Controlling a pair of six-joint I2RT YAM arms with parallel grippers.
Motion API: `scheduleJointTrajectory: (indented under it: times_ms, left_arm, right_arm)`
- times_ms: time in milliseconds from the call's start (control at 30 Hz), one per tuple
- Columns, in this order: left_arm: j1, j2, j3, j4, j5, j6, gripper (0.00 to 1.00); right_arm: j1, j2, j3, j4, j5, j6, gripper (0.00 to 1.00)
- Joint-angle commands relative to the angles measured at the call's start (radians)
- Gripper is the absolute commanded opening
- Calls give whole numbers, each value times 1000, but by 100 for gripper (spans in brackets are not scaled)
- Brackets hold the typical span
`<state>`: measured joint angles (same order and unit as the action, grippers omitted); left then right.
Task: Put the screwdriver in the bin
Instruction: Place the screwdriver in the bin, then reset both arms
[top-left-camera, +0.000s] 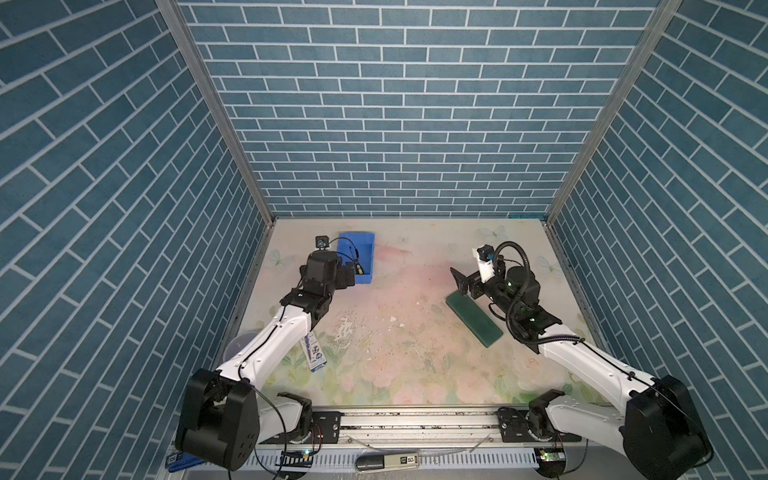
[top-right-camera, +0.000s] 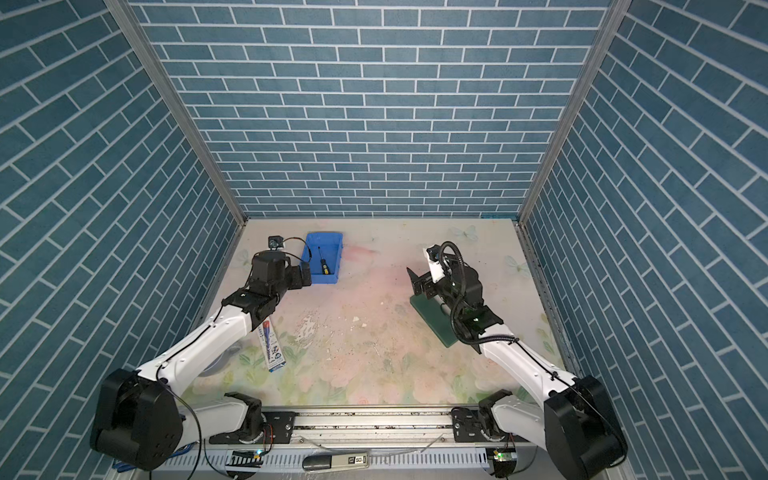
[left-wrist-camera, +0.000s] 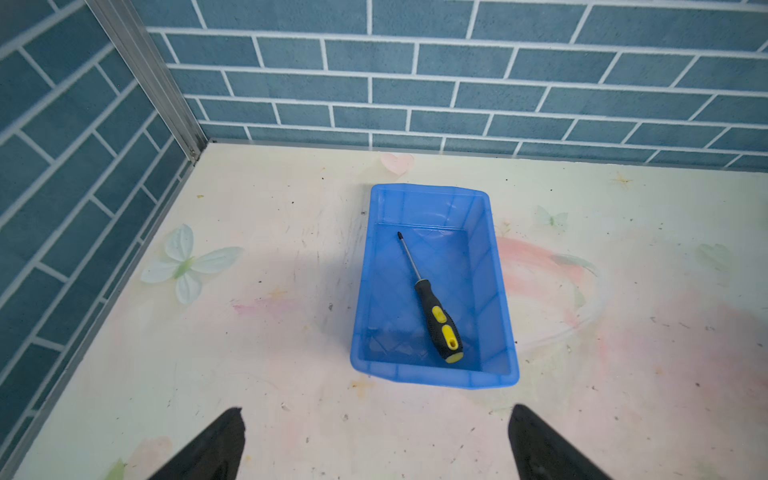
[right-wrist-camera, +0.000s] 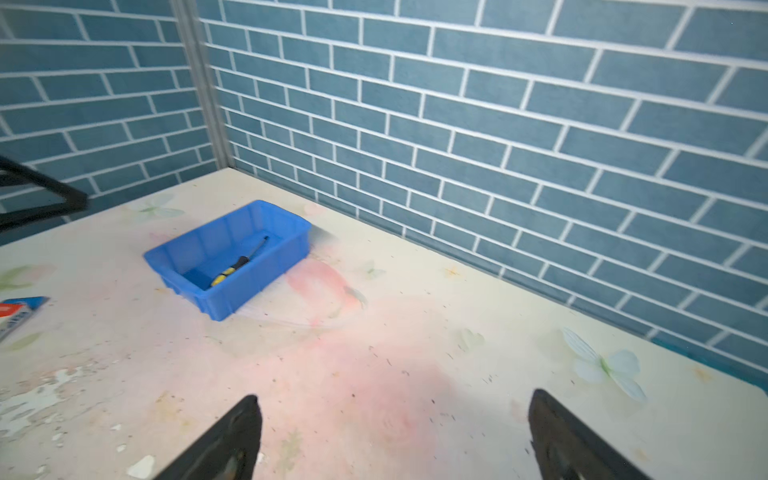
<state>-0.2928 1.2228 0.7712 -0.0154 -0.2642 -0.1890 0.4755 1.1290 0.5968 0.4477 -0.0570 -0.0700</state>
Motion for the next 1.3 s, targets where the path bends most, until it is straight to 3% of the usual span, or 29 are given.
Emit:
scheduleJointTrajectory:
  times_ms: [0, 167, 400, 567, 833, 1200, 1267]
  left_arm:
    - [6, -16, -81, 194, -69, 120, 100]
    - [30, -2, -233, 372, -68, 214, 100]
    - [61, -10, -316, 469, -107, 248, 100]
    - [99, 71, -446, 754, -47, 256, 100]
    - [166, 110, -422, 761, 32, 272, 100]
    - [280, 307, -443, 994, 188, 226, 100]
    - [290, 312, -439, 999, 206, 224, 100]
  right_arm:
    - [-40, -32, -55, 22, 96, 15, 99]
    - [-113, -28, -117, 55, 197, -6, 99]
    - [-216, 16, -202, 142, 307, -26, 99]
    - [-295, 77, -242, 238, 306, 21, 99]
    - [-398, 136, -239, 268, 233, 46, 99]
    - [-484, 412, -288, 590, 101, 90, 99]
    - [-499, 395, -272, 522, 71, 93, 99]
